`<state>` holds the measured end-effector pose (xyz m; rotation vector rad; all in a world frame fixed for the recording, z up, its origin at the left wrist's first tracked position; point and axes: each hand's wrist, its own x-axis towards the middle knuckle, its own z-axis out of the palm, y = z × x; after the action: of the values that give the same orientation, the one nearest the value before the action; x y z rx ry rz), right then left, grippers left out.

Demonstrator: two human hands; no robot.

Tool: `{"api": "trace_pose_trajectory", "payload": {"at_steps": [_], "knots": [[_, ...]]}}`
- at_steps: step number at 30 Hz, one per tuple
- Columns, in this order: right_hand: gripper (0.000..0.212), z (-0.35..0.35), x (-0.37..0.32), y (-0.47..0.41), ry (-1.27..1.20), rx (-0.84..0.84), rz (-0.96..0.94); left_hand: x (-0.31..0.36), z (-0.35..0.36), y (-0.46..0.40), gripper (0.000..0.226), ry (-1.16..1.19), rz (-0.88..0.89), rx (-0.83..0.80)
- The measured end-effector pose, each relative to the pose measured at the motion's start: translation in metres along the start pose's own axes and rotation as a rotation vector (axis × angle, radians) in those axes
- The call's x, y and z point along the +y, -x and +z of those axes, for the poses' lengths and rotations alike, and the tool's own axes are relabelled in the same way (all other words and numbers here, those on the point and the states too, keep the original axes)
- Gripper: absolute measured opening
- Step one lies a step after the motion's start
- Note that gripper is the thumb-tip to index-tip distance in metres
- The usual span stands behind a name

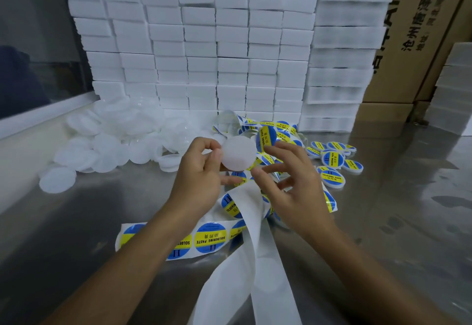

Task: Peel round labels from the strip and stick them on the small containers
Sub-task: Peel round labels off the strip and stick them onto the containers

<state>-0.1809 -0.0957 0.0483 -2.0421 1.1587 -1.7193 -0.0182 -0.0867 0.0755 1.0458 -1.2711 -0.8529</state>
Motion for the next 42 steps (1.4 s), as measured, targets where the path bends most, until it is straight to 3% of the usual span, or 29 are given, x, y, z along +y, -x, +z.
{"api": "trace_pose_trajectory", "payload": {"at_steps": [4,8,13,21,34,42], "knots": [[0.008,0.003,-0.002,0.001,-0.013,0.027,0.026,-0.002,0.003,0.008,0.015,0.121,-0.076,-0.049],[0.01,0.002,0.001,0.0,-0.053,0.042,0.089,-0.005,0.003,0.007,0.005,0.214,-0.138,-0.074],[0.013,0.002,0.005,-0.001,-0.074,0.058,0.08,-0.007,0.0,0.006,0.008,0.261,-0.182,-0.069],[0.027,-0.012,0.017,-0.011,-0.062,0.266,0.2,-0.011,-0.008,0.0,0.008,0.383,-0.264,0.045],[0.022,-0.022,0.019,-0.016,-0.033,0.284,0.242,-0.016,-0.008,-0.003,0.011,0.402,-0.296,0.059],[0.015,-0.026,0.016,-0.016,0.131,0.123,0.249,-0.016,-0.009,-0.003,0.016,0.442,-0.319,0.055]]}}
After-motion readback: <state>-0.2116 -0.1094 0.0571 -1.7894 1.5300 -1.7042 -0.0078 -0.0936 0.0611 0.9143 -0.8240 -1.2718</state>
